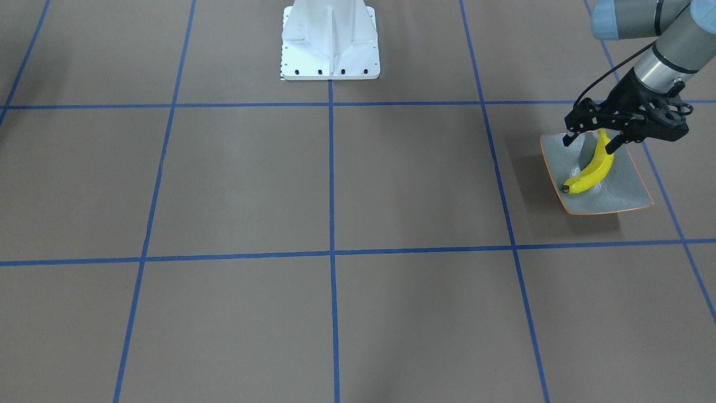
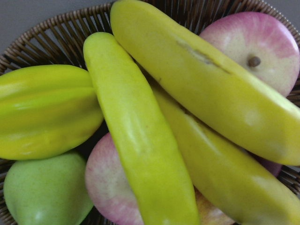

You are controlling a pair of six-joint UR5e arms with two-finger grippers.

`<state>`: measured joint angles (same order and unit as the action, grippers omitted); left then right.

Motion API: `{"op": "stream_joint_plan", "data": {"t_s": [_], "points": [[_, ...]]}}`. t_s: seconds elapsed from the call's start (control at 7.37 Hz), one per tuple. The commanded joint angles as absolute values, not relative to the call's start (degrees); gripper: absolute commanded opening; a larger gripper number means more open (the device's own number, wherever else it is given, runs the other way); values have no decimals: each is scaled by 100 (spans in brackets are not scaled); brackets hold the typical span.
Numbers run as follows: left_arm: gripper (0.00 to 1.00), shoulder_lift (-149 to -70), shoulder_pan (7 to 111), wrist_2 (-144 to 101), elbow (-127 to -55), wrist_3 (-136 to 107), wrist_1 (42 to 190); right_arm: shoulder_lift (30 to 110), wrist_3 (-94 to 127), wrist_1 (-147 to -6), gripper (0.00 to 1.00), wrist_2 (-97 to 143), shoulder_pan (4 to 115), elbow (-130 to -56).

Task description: Transfer all bananas from basket to plate

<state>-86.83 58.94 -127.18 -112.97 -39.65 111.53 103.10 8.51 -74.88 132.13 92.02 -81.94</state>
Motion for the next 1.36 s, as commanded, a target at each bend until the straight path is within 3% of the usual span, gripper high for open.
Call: {"op": "stream_joint_plan", "data": {"t_s": [0.0,0.27,1.09,1.22], "points": [[100,-8657,5915,-12718,-11338,-3964,11153,10310,844,-7488,56,13219,9202,-8174],[100,-8640,5924,-12726,-11399,-3964,11153,10310,809,-7480,0,13227,9202,-8183],[100,-8675,5880,-12726,-11364,-3964,11153,10266,327,-7549,0,13597,9877,-8639],[100,-8710,5880,-12727,-11364,-3973,11153,10309,325,-7689,0,13753,9940,-9005]]}}
